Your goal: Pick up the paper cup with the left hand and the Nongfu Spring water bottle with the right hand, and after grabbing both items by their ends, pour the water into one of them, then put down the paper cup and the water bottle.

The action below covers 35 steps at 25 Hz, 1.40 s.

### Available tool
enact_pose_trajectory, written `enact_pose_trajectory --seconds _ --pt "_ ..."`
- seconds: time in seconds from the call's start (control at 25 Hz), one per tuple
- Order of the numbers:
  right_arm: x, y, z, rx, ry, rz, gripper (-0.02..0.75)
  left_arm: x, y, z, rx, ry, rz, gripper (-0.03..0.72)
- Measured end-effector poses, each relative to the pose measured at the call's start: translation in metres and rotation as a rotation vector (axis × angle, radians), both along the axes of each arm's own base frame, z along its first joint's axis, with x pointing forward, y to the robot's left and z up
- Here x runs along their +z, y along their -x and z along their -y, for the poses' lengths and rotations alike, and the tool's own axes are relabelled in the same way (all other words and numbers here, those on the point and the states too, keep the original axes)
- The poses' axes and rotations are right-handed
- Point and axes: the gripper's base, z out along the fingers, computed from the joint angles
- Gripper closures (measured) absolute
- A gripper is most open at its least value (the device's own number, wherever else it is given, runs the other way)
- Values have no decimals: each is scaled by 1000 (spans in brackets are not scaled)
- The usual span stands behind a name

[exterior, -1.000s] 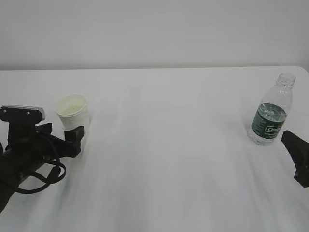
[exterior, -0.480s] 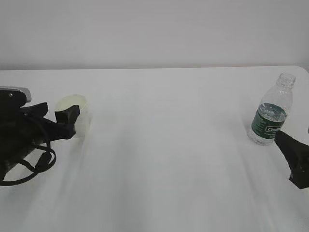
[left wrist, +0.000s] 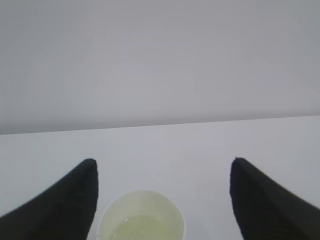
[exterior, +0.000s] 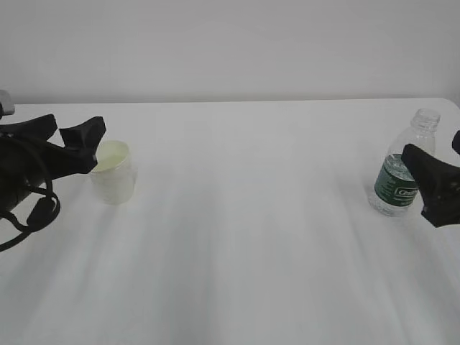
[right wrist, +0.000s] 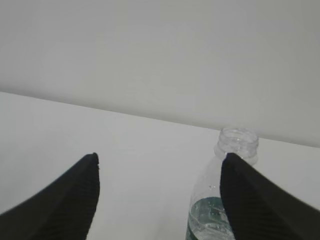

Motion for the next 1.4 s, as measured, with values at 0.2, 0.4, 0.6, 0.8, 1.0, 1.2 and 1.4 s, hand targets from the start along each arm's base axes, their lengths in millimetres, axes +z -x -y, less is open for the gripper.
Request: enact_pose_trajectory --seconds 0.2,0.4,0.6,0.8,1.0,1.2,1.4 --pt "7 -10 0 -10 -72 0 165 14 5 -3 7 13 -19 99" --pt "9 -10 1 -17 -83 -18 165 30 12 -5 2 25 -24 101" --pt "22 -6 2 -24 -74 6 165 49 21 -9 -4 42 -13 101" --pt "36 3 4 -53 -90 9 165 72 35 -13 -16 62 2 101" --pt "54 15 7 -80 -85 32 165 87 49 -18 -27 74 0 101" --pt "79 24 11 -115 -62 46 165 103 64 -24 -40 89 13 101" --pt "107 35 14 -148 -49 72 165 114 80 -29 -56 93 -2 101"
